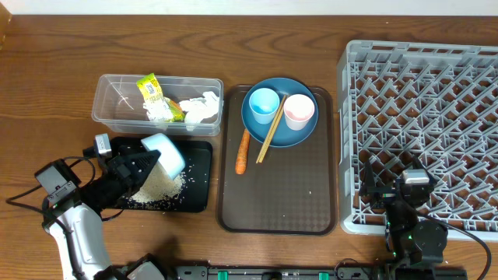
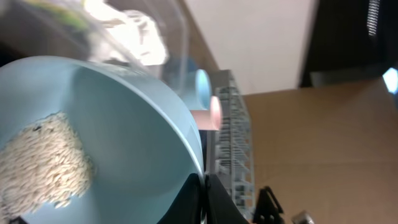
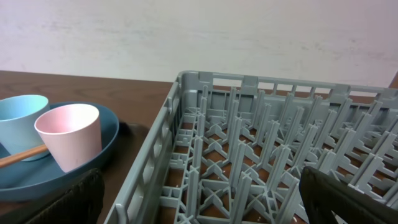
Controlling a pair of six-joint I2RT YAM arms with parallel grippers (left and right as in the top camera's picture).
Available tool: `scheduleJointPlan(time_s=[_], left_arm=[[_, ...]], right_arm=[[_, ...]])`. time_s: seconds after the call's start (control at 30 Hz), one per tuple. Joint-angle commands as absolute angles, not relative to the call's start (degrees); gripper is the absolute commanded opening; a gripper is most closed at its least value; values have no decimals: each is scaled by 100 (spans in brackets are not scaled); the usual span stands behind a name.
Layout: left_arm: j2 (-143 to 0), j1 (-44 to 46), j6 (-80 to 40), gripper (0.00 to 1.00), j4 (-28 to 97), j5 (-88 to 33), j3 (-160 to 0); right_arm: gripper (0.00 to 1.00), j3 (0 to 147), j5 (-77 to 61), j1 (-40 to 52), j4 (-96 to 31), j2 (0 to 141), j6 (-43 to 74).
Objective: Sort waste into correct bins and load items into the dishwasher rack
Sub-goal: 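Tilt the bowl with left gripper to pour rice onto black tray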
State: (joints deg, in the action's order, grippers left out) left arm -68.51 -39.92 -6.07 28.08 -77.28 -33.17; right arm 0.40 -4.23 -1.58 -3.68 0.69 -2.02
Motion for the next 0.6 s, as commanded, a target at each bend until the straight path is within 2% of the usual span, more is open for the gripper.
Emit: scheduleJointPlan(time_s=[0.0,0.3,0.57], left_arm=[[-6879,-4016,-827,6,2790,-7006,-3323],[-6877,-3767,-1190,6,2716,-6429,-3323],[-6792,-2967,-2366,6,1938,-5951,-3406]], right_arm=[[99,32,-403,-196,-390,38,-132],[99,32,-405,-196,-390,38,-132],[99,32,-405,-196,-390,38,-132]])
